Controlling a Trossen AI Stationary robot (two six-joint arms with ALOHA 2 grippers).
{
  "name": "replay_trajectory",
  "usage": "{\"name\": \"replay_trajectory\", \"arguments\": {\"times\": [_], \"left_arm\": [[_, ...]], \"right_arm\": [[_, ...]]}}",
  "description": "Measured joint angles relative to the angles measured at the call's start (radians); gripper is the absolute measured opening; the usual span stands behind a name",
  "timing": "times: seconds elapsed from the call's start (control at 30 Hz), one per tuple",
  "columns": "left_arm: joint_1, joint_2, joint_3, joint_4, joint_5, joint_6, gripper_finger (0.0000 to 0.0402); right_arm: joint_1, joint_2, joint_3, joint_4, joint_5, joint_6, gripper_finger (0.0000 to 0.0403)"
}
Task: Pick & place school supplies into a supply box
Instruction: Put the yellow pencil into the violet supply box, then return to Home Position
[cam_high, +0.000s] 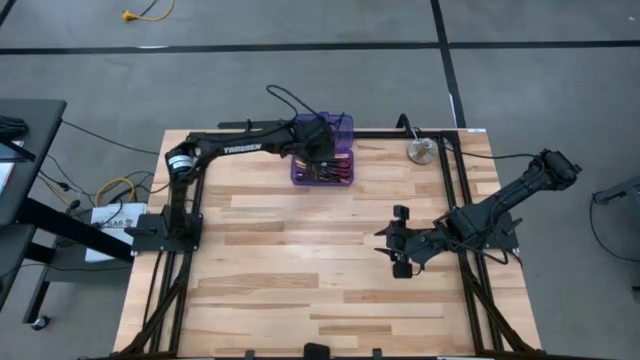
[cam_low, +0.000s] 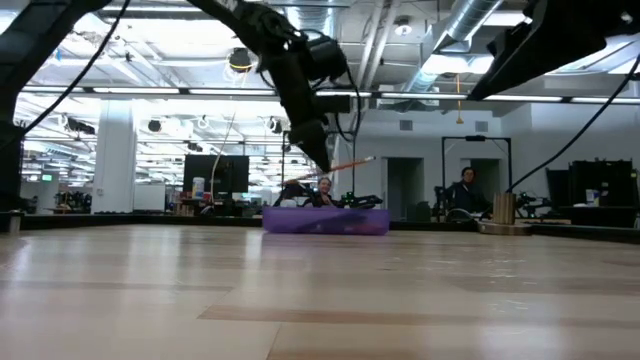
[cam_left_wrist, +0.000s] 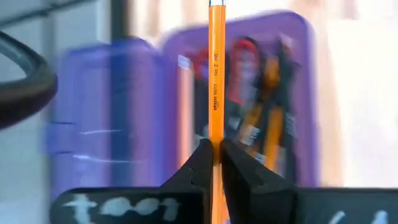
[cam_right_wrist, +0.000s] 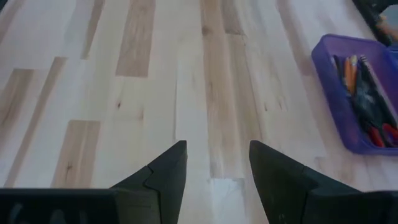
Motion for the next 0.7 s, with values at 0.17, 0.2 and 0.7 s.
{"name": "replay_trajectory", "arguments": {"times": [0.17,0.2,0.7], "left_arm": [[0.024,0.056,-0.001,-0.042,0.128,0.001,0.0015],[0.024,0.063,0.0,-0.041,0.136,-0.007,0.0023],[0.025,0.037,0.004,-0.102,0.147,-0.148,0.0115]], "right_arm": [[0.0,0.0,0.0,0.008,0.008,0.008,0.0169],[0.0,0.0,0.0,0.011,0.008,0.009,0.0169],[0.0,0.0,-0.001,-0.007,0.004,0.086,0.0169]]}}
